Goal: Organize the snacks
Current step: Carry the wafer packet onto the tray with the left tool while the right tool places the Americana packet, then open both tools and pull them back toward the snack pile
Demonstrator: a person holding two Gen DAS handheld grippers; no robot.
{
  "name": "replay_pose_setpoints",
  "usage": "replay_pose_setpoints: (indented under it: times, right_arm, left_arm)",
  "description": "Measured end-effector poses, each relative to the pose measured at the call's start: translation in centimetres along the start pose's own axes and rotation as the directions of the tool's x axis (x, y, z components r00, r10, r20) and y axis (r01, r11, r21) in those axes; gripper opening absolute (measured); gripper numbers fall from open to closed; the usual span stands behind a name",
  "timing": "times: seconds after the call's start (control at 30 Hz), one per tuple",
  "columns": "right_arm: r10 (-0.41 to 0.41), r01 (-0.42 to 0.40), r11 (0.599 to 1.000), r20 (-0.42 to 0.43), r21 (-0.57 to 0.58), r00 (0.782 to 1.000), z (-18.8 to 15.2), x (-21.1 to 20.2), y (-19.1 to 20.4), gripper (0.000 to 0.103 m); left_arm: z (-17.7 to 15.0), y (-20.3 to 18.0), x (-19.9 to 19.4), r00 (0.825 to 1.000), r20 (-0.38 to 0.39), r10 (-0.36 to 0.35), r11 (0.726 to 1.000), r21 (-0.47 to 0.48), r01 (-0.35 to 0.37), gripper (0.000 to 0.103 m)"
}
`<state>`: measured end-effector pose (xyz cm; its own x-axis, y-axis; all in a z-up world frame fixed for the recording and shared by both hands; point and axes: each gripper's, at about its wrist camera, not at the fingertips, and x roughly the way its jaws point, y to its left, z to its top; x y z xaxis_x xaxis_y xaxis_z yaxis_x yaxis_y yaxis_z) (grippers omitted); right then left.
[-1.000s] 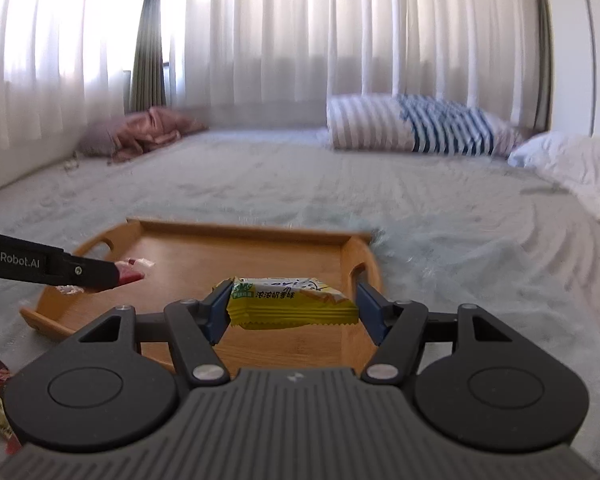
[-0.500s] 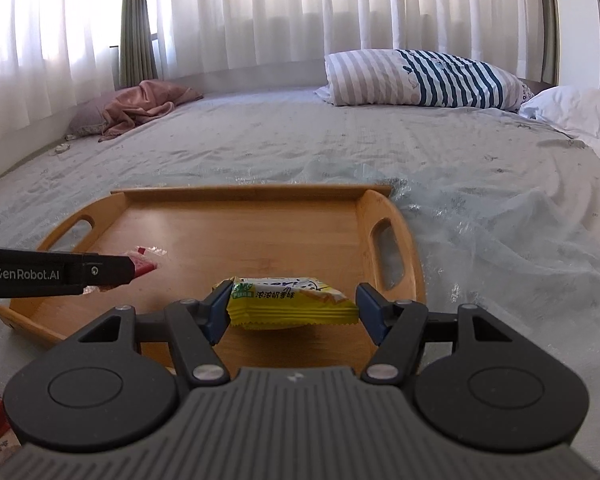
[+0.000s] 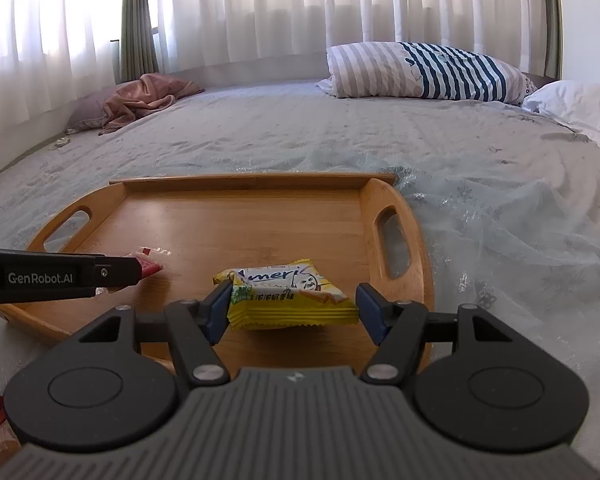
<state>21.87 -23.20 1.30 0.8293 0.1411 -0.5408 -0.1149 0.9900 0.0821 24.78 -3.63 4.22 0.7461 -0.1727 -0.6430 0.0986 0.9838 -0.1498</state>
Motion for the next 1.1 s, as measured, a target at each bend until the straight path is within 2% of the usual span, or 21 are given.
replay_pose_setpoints:
  times: [0.4,0.87,0.97,1.1]
  right_arm:
    - [0.001,-0.001,1.000,-0.030,0.000,1.000,-0.5,0.8,0.0,0.068]
    - [-0.005,0.004,1.000,-0.042,-0.014,0.999,-0.7,1.3,0.1,0.069]
    - [0.001,-0.002,1.000,-0.028,-0.011,1.000,-0.7,0.9,0.1,0.079]
    - [0.006,-0.006,1.000,-0.007,-0.011,1.000,-0.8,-0.2,-0.1,0.084]
  left_arm:
    - [-0.5,0.3,1.1,0.999,-0.041,0.017,1.000,-0.006,-0.017,0.030]
    - [-0.7,0.2,1.2,0.999,-0.039,0.019,1.000,0.002,-0.019,0.030]
    - [-0.6,0.4,0.9,0.999,-0.033,0.011,1.000,-0.008,-0.011,0.044]
    - [-0.4,0.6,-0.7,1.000,-0.002,-0.004,1.000,0.011,0.004,0.059]
